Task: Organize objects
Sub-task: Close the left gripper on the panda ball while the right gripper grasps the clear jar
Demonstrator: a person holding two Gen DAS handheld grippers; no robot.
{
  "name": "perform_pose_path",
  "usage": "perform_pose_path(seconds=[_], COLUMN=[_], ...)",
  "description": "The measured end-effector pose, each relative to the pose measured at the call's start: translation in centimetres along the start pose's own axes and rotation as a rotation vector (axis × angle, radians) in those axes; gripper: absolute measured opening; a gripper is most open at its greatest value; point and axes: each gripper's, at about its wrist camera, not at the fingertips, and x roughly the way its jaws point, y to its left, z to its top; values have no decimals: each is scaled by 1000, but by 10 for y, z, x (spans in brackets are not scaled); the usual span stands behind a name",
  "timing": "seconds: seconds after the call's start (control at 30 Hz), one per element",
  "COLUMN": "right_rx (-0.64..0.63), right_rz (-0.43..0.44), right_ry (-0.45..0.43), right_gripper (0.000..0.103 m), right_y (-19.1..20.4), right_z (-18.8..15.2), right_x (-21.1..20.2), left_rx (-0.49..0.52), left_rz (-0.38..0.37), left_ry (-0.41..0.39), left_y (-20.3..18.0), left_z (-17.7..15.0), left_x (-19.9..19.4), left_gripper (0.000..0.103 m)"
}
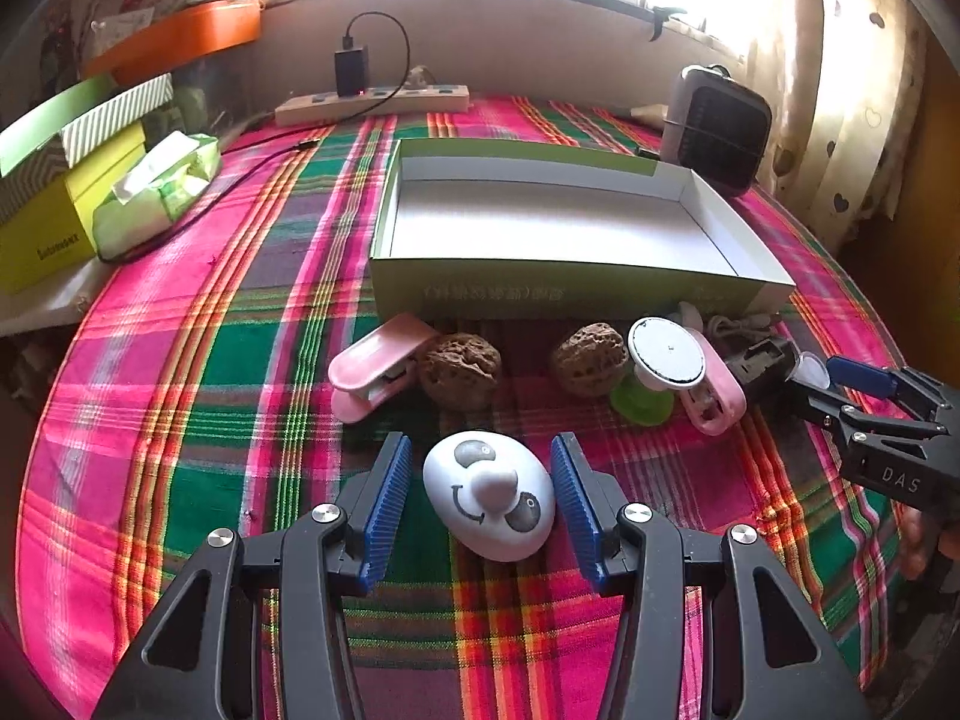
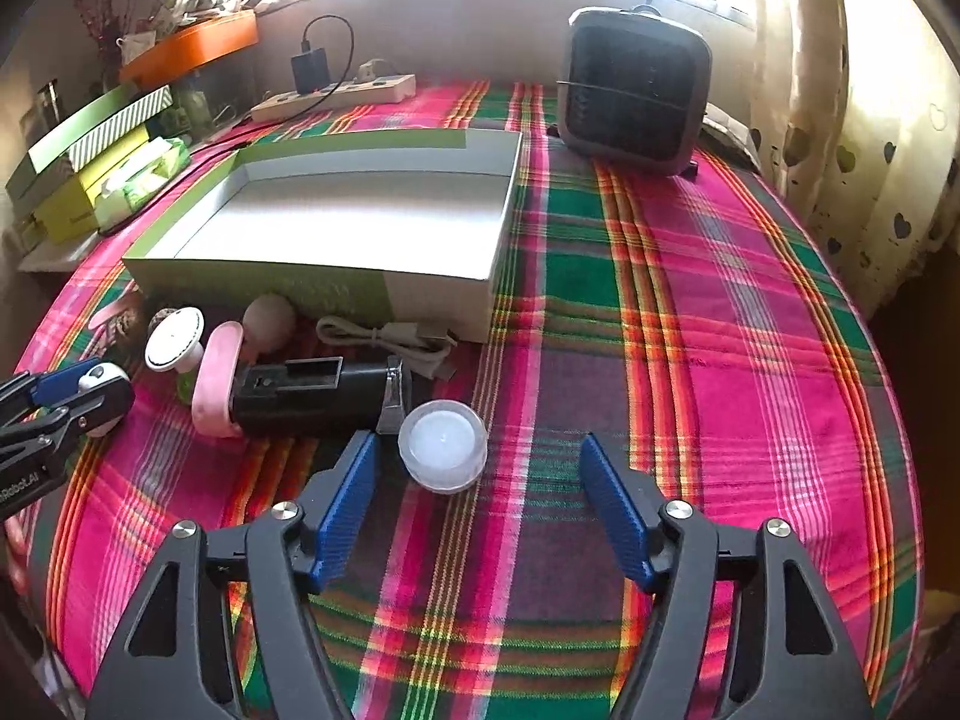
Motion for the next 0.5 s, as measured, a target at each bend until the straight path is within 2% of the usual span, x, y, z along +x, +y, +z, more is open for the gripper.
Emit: perform_pose_path(seconds=[0.13, 0.3, 0.5], right_rx=[-3, -5, -18], right_rz=[6, 9, 12], right_ry=[-9, -15, -20], right_gripper=[52, 41, 29], right_y=[-1, -1, 2], right_z=[1, 0, 0], right_x=[-1, -2, -3], left_rx=[-8, -14, -21], left_rz=[0, 13, 10], left_ry=[0, -1, -2], left_y=[1, 2, 3], left_z=[0, 0, -1], left_x=[0, 0, 0], left_gripper=[46, 40, 40])
